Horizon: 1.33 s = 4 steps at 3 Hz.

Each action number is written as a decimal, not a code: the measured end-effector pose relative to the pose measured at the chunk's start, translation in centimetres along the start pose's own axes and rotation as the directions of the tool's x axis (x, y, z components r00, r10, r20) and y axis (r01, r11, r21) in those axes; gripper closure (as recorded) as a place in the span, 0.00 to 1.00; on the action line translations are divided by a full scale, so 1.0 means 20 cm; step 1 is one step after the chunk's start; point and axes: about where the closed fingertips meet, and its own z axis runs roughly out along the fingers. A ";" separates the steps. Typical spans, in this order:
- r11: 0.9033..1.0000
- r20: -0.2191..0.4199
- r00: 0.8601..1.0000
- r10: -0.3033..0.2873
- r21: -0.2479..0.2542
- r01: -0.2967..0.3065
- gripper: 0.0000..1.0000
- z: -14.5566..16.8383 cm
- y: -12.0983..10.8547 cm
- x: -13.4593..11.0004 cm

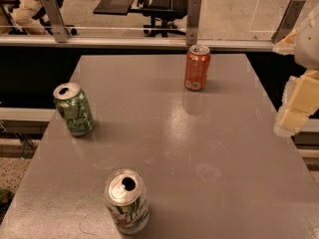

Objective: Move coke can near 7up can

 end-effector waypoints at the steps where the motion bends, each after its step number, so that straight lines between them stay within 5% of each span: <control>1: 1.000 0.000 1.000 0.000 0.000 0.000 0.00 0.00 0.00 0.00; 2: 0.999 0.025 1.000 0.020 0.030 -0.020 0.00 0.00 -0.06 -0.03; 4: 0.988 0.109 0.985 0.134 0.067 -0.141 0.00 0.11 -0.37 -0.12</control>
Offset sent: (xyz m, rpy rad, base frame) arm 0.0400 0.0077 0.0054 0.0618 -0.0723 -0.0542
